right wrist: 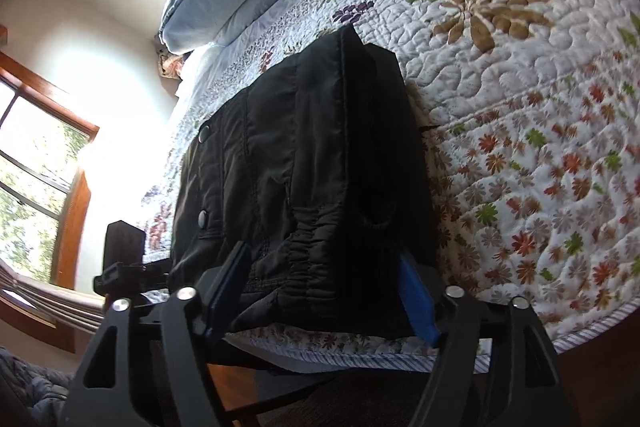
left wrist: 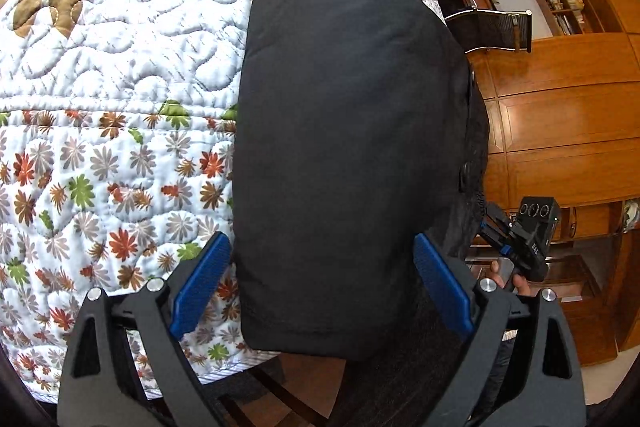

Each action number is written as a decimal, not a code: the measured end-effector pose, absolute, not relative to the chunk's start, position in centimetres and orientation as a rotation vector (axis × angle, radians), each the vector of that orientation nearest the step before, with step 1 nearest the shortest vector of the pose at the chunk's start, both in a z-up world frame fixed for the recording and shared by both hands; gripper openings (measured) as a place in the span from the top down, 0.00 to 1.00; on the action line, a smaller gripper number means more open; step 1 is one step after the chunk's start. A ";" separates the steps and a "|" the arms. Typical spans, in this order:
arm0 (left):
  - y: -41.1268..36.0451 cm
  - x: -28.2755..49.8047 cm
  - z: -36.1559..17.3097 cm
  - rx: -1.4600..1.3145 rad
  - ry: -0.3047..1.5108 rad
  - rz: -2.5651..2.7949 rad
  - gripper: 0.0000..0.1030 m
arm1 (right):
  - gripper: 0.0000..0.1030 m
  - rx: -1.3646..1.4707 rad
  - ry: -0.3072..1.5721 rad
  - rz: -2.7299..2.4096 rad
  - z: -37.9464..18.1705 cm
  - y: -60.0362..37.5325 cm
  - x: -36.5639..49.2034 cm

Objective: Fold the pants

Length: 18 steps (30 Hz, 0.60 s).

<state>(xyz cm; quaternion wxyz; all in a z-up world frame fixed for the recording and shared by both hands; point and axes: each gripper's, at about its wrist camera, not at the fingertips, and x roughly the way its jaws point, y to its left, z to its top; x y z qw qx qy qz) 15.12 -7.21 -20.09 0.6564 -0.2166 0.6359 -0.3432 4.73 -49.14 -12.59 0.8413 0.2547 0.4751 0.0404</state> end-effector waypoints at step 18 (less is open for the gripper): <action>-14.6 13.4 -15.6 -0.202 1.331 -0.633 0.05 | 0.04 -0.172 0.972 -0.095 -7.5 -39.8 5.7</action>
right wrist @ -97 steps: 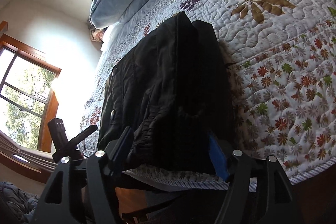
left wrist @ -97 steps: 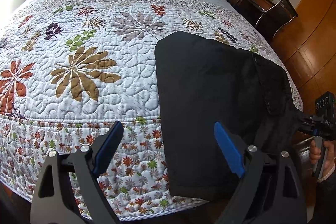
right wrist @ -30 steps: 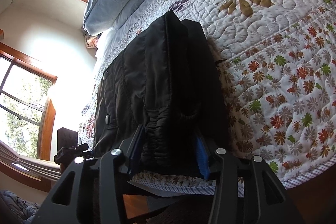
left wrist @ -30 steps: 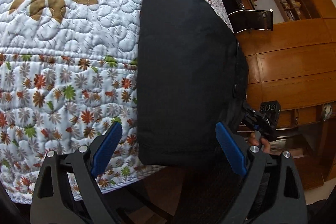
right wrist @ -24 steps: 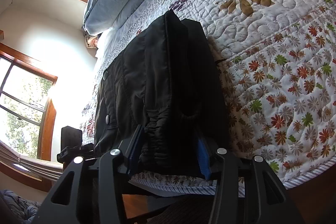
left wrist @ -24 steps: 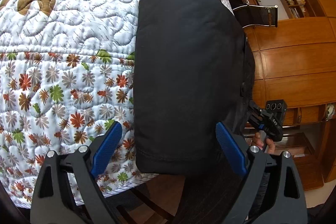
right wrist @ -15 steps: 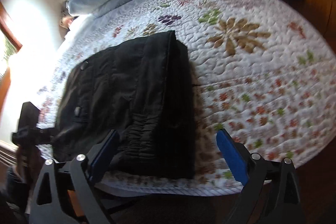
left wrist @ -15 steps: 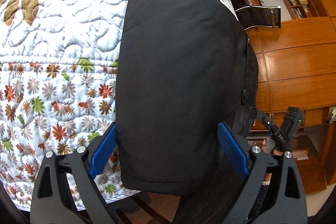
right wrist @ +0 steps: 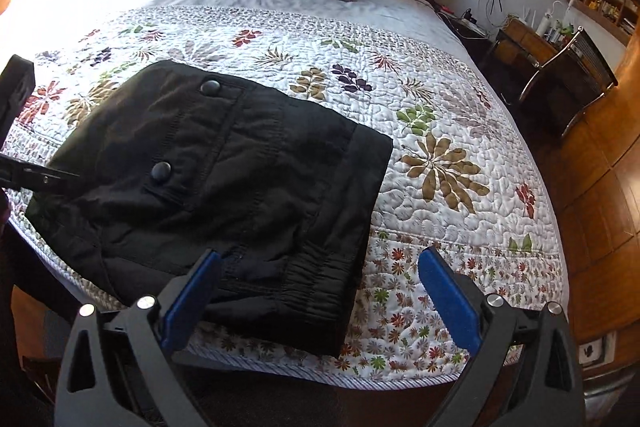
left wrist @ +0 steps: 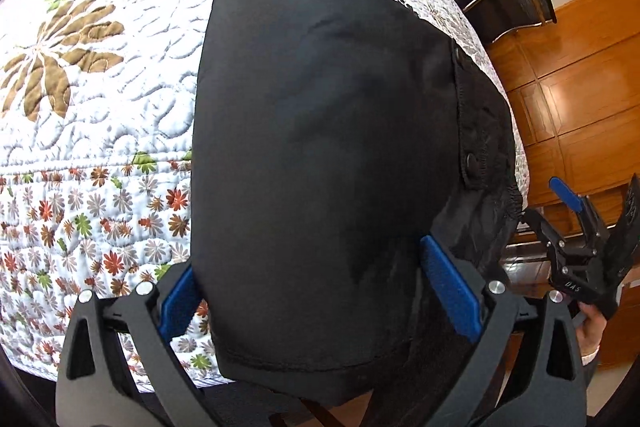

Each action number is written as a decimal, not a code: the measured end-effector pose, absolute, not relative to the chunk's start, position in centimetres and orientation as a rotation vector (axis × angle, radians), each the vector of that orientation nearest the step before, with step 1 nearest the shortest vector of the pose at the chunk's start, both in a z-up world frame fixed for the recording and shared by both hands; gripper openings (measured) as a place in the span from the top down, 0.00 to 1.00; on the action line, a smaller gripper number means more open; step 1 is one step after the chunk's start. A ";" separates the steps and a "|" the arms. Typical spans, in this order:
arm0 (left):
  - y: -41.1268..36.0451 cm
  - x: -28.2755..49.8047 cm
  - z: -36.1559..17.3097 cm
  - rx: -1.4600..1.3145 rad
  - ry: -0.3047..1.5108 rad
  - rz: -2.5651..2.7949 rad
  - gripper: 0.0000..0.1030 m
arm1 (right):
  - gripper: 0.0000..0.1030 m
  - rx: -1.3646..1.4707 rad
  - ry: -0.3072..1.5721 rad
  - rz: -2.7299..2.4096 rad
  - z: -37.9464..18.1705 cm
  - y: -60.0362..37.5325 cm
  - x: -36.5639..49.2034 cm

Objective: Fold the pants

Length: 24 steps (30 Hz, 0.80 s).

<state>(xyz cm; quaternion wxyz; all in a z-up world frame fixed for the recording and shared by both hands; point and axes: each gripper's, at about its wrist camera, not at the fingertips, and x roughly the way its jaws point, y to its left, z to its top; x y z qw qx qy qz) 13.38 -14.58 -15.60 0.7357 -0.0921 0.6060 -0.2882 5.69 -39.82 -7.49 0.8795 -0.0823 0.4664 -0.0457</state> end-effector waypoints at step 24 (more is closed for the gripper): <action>-21.6 16.8 -15.8 -0.093 1.373 -0.633 0.04 | 0.04 -0.105 0.974 -0.054 -7.5 -41.2 6.6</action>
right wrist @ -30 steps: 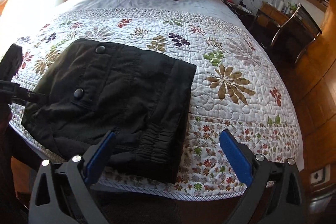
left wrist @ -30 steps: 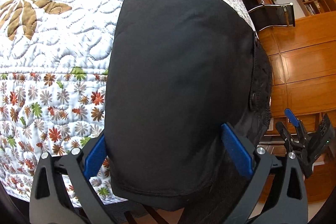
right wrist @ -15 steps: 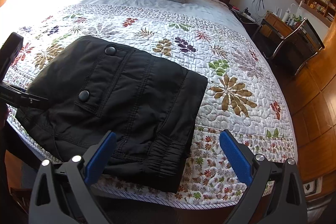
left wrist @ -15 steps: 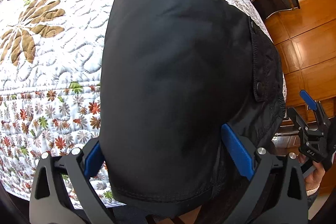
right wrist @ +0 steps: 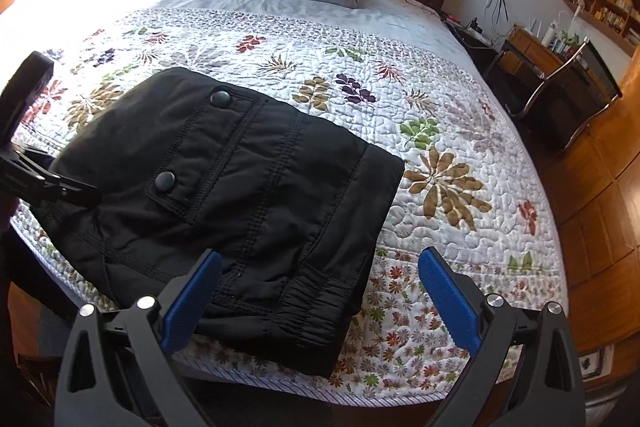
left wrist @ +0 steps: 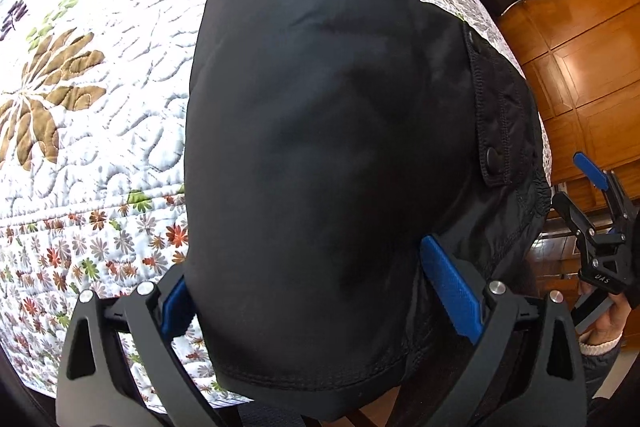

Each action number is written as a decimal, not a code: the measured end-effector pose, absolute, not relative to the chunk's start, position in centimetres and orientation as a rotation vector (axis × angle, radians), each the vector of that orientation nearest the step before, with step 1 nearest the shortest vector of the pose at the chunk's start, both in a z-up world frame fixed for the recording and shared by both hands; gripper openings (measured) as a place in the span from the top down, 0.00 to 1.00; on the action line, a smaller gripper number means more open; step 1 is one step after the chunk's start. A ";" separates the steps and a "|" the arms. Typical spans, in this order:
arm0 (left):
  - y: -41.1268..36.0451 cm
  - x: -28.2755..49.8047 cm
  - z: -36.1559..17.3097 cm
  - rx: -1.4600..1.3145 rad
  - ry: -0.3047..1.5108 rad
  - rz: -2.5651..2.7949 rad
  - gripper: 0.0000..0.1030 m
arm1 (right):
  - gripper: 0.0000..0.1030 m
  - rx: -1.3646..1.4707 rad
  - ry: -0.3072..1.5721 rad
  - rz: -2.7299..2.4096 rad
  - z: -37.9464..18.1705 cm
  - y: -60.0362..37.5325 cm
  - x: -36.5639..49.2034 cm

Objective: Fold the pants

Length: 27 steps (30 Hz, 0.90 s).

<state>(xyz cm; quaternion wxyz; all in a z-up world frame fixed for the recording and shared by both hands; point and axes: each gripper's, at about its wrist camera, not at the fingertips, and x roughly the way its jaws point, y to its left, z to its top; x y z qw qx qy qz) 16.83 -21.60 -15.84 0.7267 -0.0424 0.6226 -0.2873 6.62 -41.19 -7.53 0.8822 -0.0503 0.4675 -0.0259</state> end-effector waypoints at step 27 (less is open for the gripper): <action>-24.7 21.3 -16.7 -0.129 1.430 -0.708 0.06 | 0.03 0.757 1.165 0.270 -18.5 -50.6 7.3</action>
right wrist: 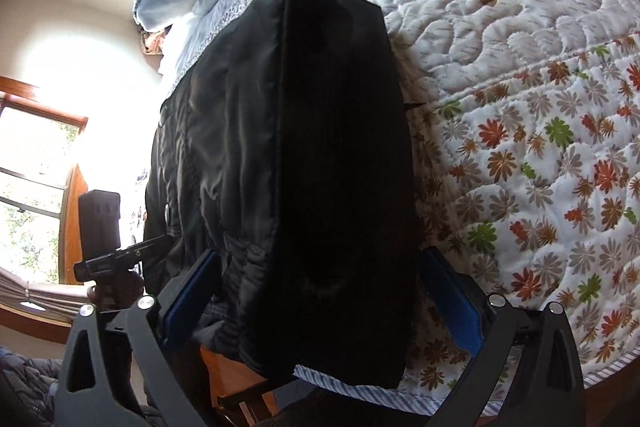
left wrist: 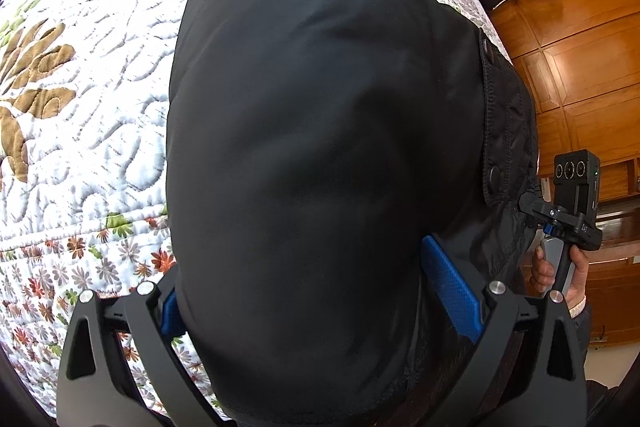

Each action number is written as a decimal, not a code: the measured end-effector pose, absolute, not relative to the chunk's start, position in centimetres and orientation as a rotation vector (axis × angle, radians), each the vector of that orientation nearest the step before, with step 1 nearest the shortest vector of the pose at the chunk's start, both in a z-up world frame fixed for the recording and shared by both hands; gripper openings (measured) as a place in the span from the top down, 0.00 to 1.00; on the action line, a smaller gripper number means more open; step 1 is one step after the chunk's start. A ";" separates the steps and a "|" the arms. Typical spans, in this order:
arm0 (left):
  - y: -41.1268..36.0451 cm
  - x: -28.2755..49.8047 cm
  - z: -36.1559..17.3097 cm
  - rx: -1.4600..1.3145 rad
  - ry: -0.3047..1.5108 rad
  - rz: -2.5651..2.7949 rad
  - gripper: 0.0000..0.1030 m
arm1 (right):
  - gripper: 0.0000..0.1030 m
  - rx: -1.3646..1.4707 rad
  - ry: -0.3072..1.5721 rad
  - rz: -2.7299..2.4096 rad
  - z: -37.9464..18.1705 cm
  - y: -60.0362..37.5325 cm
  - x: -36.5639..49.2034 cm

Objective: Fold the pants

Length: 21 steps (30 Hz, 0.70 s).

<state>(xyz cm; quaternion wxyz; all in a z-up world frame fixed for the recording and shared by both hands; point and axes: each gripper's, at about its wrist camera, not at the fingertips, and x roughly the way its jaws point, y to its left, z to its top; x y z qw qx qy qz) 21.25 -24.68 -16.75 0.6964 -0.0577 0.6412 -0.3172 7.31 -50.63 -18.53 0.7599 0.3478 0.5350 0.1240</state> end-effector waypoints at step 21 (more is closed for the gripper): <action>-20.3 23.2 -14.9 -0.189 1.379 -0.687 0.34 | 0.48 0.626 1.089 0.324 -15.3 -47.2 8.9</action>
